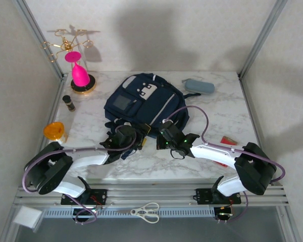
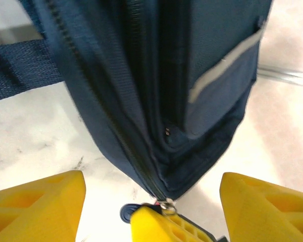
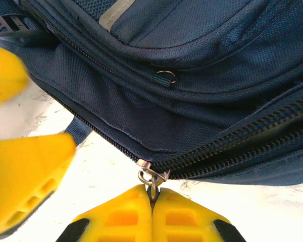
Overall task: Pack the student bag
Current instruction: Zip the student bag at the center of the table.
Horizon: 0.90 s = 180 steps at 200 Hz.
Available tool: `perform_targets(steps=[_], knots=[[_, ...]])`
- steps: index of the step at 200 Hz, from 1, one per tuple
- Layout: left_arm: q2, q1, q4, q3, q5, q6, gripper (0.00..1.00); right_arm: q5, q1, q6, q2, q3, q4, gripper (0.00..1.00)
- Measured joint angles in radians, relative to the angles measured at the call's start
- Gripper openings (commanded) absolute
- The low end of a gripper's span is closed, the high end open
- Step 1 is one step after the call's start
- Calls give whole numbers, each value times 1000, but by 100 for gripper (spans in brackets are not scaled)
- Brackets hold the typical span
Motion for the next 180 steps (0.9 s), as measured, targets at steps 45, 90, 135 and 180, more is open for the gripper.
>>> perform_targets(steps=[45,90,135,180], knots=[[126,-5,33,62,-47,-76,37,-7,0,11,0,0,0,0],[142,3,23,85,-87,-64,0,31,1,36,0,21,-47,0],[-32,145,-107,24,-33,67,0,99,-24,83,-82,30,-166,0],[-105,420,-278,14,21,326,0,120,-136,46,-163,27,-269,0]])
